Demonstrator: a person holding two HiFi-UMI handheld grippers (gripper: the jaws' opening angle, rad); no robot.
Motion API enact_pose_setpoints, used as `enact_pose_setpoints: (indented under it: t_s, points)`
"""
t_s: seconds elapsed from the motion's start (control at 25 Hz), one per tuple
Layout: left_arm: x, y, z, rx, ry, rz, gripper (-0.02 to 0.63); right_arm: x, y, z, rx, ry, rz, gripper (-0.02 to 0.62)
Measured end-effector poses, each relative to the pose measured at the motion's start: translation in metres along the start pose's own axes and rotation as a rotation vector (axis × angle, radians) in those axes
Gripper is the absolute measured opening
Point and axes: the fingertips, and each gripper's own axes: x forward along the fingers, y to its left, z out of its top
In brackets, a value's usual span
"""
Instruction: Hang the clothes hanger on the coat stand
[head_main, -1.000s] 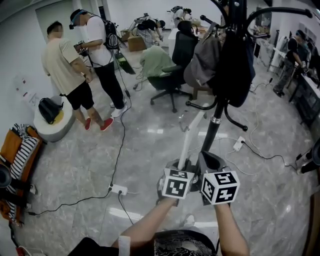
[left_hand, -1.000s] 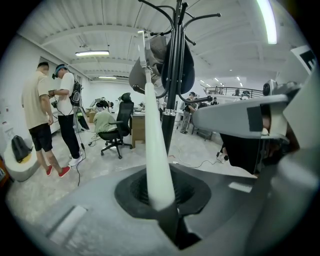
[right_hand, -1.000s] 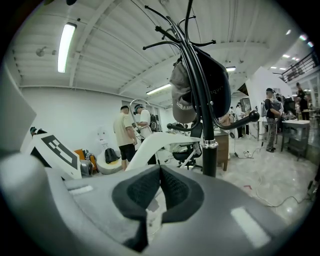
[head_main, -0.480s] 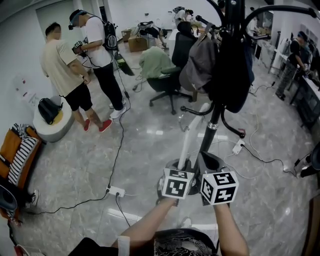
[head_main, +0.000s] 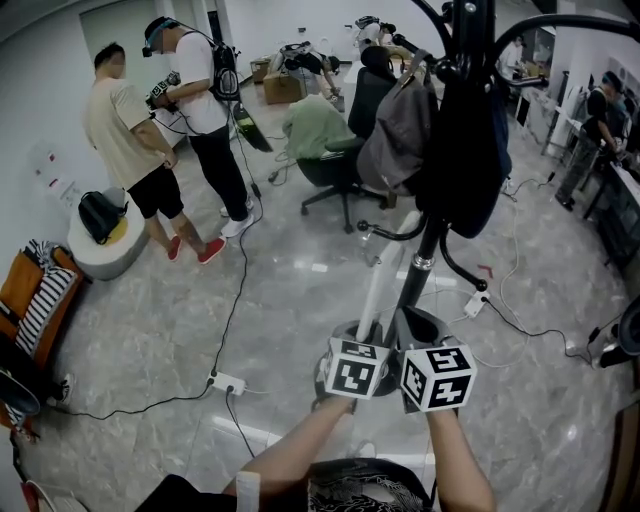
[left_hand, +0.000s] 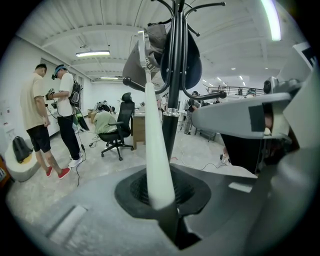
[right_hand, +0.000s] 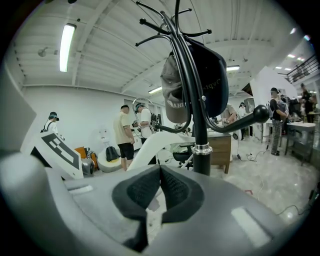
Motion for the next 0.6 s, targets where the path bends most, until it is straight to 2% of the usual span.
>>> enact_pose_setpoints:
  t_s: [0.6]
  points:
    - [0.043, -0.008, 0.001, -0.006, 0.027, 0.028, 0.038, 0.019, -0.029, -0.002, -0.007, 0.010, 0.054, 0.000]
